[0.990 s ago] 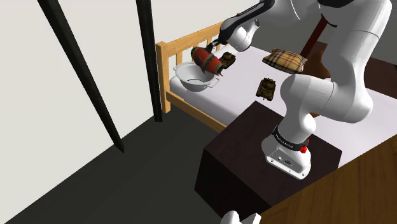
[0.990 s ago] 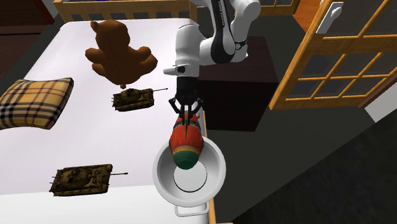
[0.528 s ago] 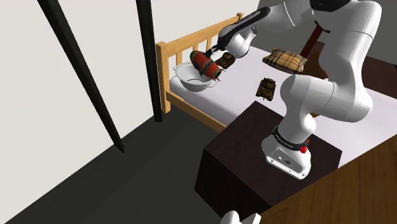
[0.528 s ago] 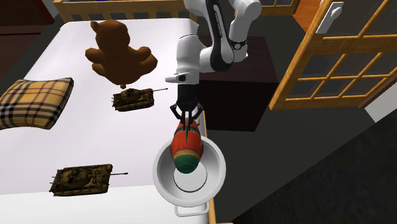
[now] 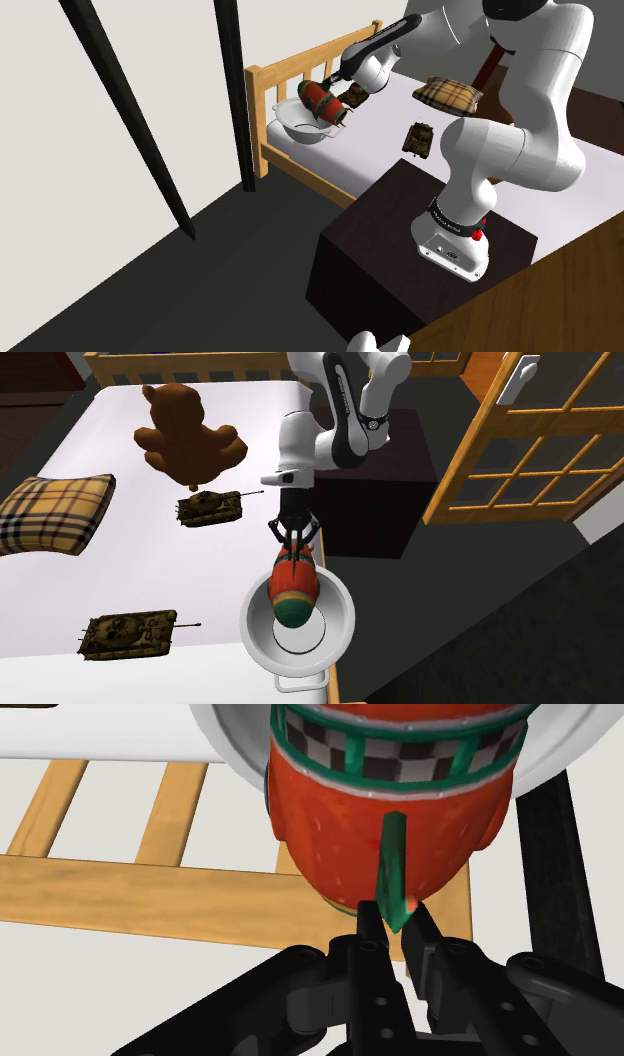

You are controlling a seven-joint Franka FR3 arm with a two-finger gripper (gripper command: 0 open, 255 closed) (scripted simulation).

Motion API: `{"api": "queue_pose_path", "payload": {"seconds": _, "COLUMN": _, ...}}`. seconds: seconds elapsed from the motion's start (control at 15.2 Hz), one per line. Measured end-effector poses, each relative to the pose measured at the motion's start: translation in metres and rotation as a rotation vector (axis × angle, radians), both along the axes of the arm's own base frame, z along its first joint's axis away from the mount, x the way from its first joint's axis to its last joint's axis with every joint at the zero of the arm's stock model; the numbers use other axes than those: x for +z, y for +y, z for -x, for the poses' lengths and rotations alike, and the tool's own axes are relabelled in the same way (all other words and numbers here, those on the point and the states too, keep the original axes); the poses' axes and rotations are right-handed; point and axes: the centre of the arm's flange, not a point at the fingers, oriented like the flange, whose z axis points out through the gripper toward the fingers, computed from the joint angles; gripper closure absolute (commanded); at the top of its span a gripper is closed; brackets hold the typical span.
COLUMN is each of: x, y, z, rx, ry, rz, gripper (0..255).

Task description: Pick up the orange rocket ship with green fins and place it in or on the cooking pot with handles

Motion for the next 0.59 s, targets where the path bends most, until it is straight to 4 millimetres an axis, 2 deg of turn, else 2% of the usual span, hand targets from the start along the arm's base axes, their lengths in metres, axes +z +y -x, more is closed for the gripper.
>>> {"api": "queue_pose_path", "payload": {"seconds": 0.07, "x": -0.0003, "y": -0.001, "z": -0.0005, "rx": 0.001, "ry": 0.0, "rz": 0.0, "gripper": 255}}
{"api": "queue_pose_path", "payload": {"seconds": 0.13, "x": -0.0003, "y": -0.0007, "z": 0.0001, "rx": 0.001, "ry": -0.001, "rz": 0.001, "gripper": 0}}
{"api": "queue_pose_path", "payload": {"seconds": 0.33, "x": -0.0076, "y": -0.0025, "z": 0.0039, "rx": -0.003, "ry": 0.014, "rz": -0.009, "gripper": 0}}
{"api": "queue_pose_path", "payload": {"seconds": 0.59, "x": -0.0043, "y": -0.0033, "z": 0.0086, "rx": -0.003, "ry": 0.016, "rz": -0.011, "gripper": 0}}
